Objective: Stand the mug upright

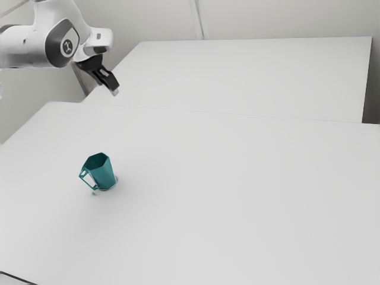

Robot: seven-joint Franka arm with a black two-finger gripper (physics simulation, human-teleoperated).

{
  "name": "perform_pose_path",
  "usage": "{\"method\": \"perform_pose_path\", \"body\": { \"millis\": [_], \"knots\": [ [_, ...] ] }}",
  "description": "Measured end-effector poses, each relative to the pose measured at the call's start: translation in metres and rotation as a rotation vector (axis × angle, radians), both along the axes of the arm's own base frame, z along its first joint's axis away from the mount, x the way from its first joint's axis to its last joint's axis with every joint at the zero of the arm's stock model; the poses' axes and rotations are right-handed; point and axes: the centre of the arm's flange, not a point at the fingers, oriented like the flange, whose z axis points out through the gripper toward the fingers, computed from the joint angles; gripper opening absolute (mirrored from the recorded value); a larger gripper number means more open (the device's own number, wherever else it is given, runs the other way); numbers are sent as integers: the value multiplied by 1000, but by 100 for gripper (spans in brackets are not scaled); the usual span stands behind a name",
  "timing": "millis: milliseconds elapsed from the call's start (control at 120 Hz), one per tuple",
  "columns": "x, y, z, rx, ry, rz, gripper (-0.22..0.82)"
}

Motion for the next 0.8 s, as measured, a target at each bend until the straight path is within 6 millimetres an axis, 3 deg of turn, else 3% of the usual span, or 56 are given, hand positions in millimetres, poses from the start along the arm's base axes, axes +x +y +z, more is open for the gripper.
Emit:
{"method": "perform_pose_path", "body": {
  "millis": [142, 258, 425, 800],
  "knots": [
    [25, -31, 3, -40, 91, 10, 51],
    [36, -26, 2, -66, 168, 82, 55],
    [28, -17, 7, -97, 257, 181, 58],
    [16, -17, 4, -112, 343, 302, 60]
  ]
}}
